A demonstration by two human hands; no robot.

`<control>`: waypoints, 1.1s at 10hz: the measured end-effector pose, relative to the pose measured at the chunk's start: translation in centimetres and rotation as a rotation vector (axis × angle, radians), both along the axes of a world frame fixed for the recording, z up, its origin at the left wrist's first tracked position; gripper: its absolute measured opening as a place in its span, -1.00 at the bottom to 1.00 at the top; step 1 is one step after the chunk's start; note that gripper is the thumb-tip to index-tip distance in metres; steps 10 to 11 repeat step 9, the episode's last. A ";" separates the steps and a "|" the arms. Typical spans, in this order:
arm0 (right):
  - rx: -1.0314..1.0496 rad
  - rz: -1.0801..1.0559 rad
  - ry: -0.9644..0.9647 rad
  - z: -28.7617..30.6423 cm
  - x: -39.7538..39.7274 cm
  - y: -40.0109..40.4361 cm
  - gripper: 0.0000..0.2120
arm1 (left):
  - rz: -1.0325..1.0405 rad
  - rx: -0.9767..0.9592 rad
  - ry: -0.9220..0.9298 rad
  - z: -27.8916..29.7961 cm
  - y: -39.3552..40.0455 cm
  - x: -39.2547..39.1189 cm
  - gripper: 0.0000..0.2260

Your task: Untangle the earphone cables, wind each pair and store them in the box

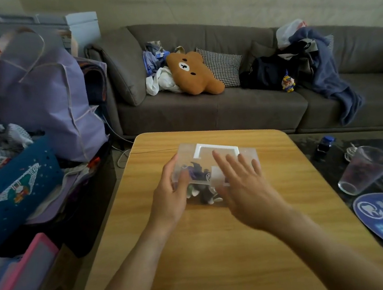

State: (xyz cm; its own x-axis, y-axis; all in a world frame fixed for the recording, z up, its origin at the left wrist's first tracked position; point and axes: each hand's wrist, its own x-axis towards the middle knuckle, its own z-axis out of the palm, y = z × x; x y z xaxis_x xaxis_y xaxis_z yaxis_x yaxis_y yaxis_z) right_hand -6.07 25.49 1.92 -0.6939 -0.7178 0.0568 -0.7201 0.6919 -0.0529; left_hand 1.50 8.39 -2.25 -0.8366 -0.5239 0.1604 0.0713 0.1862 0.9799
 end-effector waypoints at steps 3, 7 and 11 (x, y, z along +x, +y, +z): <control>-0.455 0.051 0.142 -4.1 0.1 -0.8 -0.54 | 0.087 -0.111 -0.022 -0.2 0.3 -0.1 -0.59; -0.593 0.117 0.207 -5.0 -5.3 -1.9 -0.60 | 0.083 -0.167 -0.070 0.1 -0.3 -2.9 -0.57; -0.443 0.061 0.154 -2.4 -5.9 -3.5 -0.55 | 0.180 -0.150 -0.230 1.8 -0.8 -4.2 -0.43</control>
